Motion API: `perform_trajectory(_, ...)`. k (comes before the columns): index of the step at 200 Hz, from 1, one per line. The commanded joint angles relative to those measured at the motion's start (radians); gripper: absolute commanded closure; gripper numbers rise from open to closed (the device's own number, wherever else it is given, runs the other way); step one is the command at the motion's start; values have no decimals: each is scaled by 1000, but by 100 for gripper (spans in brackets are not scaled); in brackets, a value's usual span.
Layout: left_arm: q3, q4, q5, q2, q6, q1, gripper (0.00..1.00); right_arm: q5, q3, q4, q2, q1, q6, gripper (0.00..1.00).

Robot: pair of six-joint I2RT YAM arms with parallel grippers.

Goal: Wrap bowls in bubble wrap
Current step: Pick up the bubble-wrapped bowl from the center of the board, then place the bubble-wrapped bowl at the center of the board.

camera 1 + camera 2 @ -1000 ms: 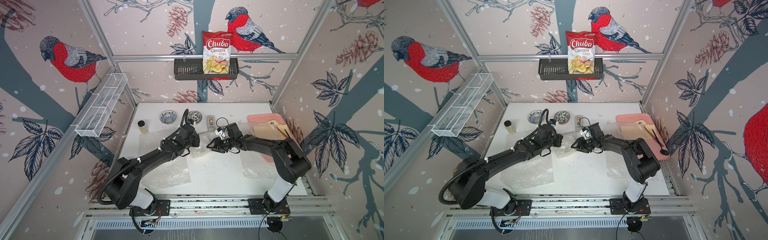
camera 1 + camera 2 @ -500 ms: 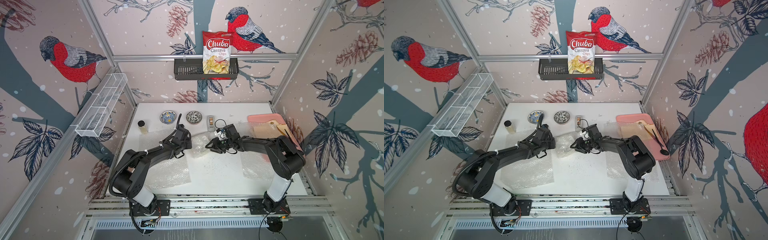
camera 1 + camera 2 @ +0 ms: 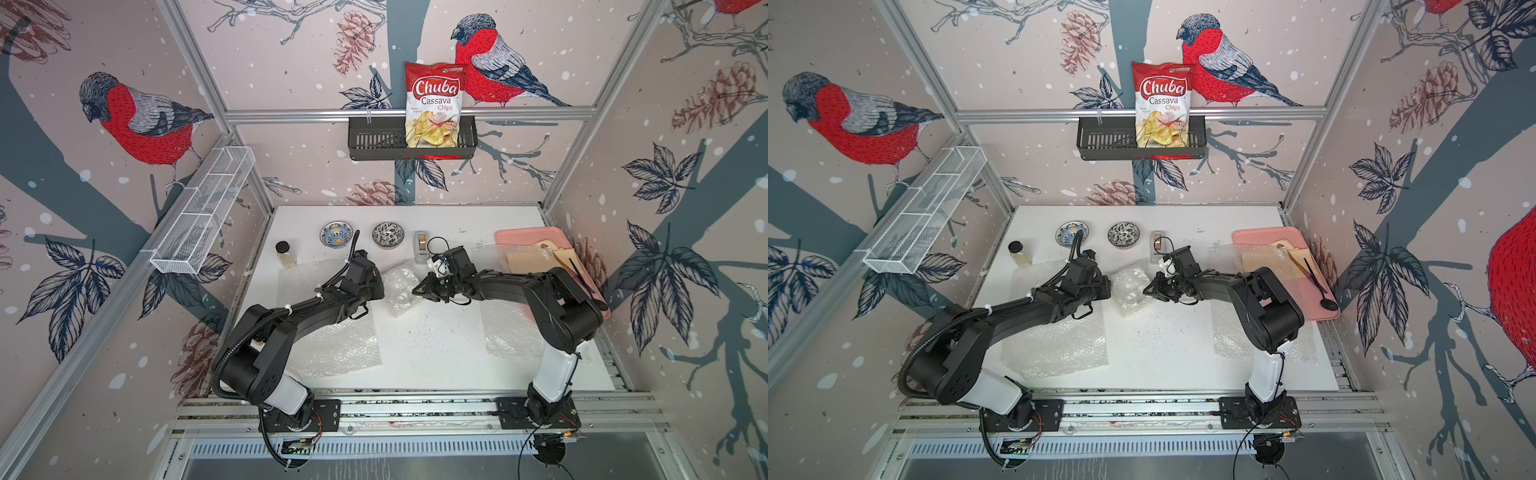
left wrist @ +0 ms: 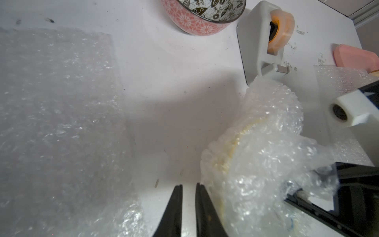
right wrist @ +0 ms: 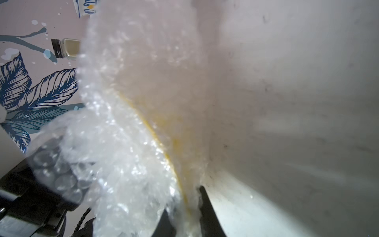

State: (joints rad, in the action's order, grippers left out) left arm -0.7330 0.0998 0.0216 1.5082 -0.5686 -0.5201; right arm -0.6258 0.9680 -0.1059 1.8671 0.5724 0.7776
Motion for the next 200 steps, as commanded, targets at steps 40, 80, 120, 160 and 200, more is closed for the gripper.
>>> perform_trajectory(40, 50, 18, 79, -83, -17, 3, 82, 31, 16, 70, -90, -64, -72, 93)
perform_trajectory(80, 65, 29, 85, -94, -22, 2, 82, 55, 89, 174, -168, -229, -155, 94)
perform_trajectory(120, 70, 44, 60, -85, -24, 3, 82, 121, 280, 251, -115, -446, -213, 94)
perform_trajectory(160, 83, 51, 38, -87, -33, 3, 82, 160, 548, 294, 112, -565, -187, 94)
perform_trajectory(200, 108, 44, 43, -126, -41, 1, 82, 132, 837, 364, 353, -568, -150, 92)
